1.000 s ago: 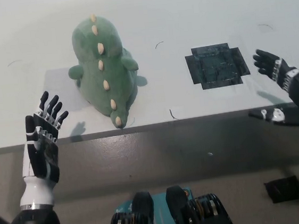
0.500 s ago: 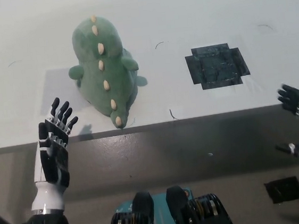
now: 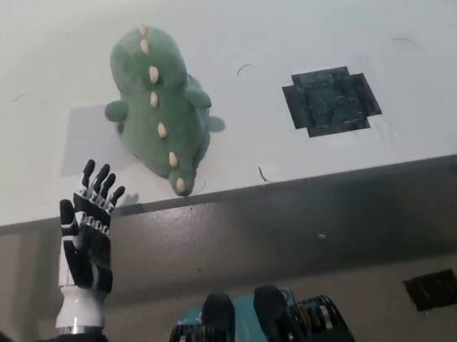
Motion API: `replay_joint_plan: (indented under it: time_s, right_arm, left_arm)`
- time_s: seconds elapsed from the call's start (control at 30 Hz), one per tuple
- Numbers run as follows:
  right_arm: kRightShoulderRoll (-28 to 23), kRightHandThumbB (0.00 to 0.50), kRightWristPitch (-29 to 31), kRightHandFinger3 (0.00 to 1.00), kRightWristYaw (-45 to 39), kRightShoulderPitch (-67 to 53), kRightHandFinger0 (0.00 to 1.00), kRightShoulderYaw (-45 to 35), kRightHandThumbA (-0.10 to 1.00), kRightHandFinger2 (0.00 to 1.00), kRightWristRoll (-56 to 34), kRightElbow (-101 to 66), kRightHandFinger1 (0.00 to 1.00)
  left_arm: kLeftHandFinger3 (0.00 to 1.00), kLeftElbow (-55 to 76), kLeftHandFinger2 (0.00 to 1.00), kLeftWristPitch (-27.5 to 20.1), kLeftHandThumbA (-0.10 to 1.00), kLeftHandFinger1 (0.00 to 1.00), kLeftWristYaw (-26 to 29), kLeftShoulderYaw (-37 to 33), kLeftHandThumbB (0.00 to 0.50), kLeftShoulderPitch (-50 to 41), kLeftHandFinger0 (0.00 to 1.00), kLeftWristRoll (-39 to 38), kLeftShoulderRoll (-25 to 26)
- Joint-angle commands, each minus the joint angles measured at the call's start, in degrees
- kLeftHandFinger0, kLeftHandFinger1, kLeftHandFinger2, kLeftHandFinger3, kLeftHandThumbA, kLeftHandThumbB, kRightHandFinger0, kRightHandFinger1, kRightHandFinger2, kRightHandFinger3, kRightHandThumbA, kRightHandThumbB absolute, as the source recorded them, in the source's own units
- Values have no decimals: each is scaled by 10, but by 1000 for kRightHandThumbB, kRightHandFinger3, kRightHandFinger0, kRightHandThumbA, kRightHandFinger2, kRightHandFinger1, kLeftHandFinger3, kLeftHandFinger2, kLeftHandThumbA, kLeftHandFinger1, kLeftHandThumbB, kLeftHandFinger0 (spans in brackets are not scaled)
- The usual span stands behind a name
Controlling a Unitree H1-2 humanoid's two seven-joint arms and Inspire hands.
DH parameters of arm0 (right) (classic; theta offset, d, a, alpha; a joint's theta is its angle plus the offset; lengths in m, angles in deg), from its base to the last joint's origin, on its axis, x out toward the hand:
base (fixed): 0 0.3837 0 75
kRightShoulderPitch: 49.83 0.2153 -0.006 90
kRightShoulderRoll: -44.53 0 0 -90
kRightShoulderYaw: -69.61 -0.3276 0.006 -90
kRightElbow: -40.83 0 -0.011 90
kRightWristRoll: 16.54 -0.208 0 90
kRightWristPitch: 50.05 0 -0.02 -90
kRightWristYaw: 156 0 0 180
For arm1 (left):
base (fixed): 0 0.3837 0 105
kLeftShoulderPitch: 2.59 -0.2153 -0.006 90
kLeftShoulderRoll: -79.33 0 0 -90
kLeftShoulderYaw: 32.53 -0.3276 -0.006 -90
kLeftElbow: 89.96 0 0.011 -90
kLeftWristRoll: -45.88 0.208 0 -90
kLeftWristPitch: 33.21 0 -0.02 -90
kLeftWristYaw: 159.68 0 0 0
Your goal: Use both hands to pick up a dinasour on the right side and move it to the left side
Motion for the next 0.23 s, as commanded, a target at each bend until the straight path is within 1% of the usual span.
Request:
replay_joint_plan:
  time_s: [0.0, 0.03, 0.07, 0.1, 0.13, 0.2]
  right_arm:
    - [-14, 164, 16, 1000, 26, 25, 1000, -16, 1000, 1000, 0, -13, 1000]
    - [-15, 187, 10, 1000, 29, 27, 1000, -17, 1000, 1000, 1, -16, 1000]
    - [-13, 193, 16, 1000, 31, 35, 1000, -19, 1000, 1000, -1, -7, 1000]
    - [-13, 187, 15, 1000, 32, 37, 1000, -20, 1000, 1000, -2, -8, 1000]
    - [-12, 195, 12, 1000, 34, 38, 1000, -22, 1000, 1000, -5, -8, 1000]
    - [-12, 191, 11, 1000, 36, 38, 1000, -23, 1000, 1000, -5, -8, 1000]
  left_arm:
    - [1000, -5, 1000, -41, 1000, 1000, -18, 5, 385, 4, 1000, -14, 5]
    - [1000, -7, 1000, -41, 1000, 1000, -19, 4, 383, 2, 1000, -11, 7]
    - [1000, -10, 1000, -40, 1000, 1000, -18, 4, 386, 0, 1000, -6, 9]
    - [1000, -14, 1000, -42, 1000, 1000, -19, 4, 387, -1, 1000, -8, 10]
    - [1000, -16, 1000, -41, 1000, 1000, -20, 4, 391, -2, 1000, -8, 11]
    - [1000, -18, 1000, -42, 1000, 1000, -20, 4, 385, -3, 1000, -8, 11]
